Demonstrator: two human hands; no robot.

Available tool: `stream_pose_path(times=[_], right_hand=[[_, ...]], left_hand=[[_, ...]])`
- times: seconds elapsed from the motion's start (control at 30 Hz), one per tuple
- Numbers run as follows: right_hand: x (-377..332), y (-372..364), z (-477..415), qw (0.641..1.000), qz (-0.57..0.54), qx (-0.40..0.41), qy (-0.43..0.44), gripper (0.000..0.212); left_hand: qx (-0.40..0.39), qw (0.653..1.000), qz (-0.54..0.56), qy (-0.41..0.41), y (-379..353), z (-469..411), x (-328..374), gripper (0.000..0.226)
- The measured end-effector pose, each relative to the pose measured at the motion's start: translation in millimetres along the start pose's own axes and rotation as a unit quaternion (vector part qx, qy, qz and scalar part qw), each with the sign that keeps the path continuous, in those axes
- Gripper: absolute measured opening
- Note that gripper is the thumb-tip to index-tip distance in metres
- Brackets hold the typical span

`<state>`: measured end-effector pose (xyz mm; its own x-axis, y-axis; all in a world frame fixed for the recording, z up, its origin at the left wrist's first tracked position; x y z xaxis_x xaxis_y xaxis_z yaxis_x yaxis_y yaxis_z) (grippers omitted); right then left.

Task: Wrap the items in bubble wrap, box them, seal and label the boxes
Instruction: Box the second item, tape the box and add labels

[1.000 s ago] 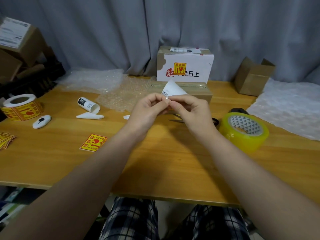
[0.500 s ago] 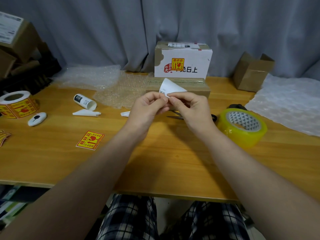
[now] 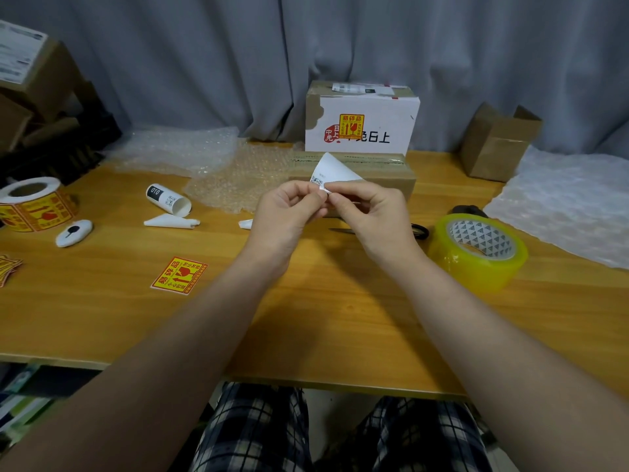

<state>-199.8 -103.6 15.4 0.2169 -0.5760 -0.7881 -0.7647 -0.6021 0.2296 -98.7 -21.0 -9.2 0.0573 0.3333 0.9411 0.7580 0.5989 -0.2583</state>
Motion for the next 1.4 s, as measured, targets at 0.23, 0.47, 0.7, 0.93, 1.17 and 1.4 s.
stream_pose_path(times=[0.23, 0.47, 0.7, 0.93, 1.17, 1.4], right_hand=[[-4.5, -1.5, -0.9, 1.0, 0.013, 0.011, -0.008, 0.021], [-6.3, -4.0, 0.0, 1.0, 0.025, 0.011, -0.015, 0.017], [-10.7, -3.7, 0.9, 1.0, 0.014, 0.005, -0.023, 0.013], [-20.2, -0.2, -3.6, 0.997, 0.074, -0.014, 0.008, 0.011], [-42.4, -0.4, 2.5, 0.966, 0.213, 0.053, 0.137, 0.009], [-37.1, -2.1, 0.3, 0.983, 0.164, 0.04, 0.071, 0.007]], left_hand=[[0.014, 1.0, -0.008, -0.015, 1.7, 3.2, 6.3, 0.012], [0.034, 0.999, -0.011, -0.023, 4.0, 5.7, 7.0, 0.012], [0.03, 0.999, -0.023, -0.036, 3.8, 8.5, 12.5, 0.016], [-0.005, 0.992, -0.102, -0.07, -0.5, 10.1, 26.1, 0.013], [-0.005, 0.984, -0.152, -0.098, -5.3, 11.9, 37.3, 0.015], [-0.011, 0.983, -0.154, -0.099, -3.7, 15.3, 38.8, 0.009]])
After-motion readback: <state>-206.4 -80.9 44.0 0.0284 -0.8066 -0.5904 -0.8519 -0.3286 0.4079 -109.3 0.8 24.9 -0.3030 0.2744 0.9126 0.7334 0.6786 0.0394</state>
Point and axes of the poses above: each hand's wrist, its own z-axis away from the middle knuckle, its own y-axis out of the back of the hand, x = y × z, the point moved 9 cm from there along -z, towards the middle knuckle, and after that the axes turned 4 degrees about z, right-handed, at the moved point
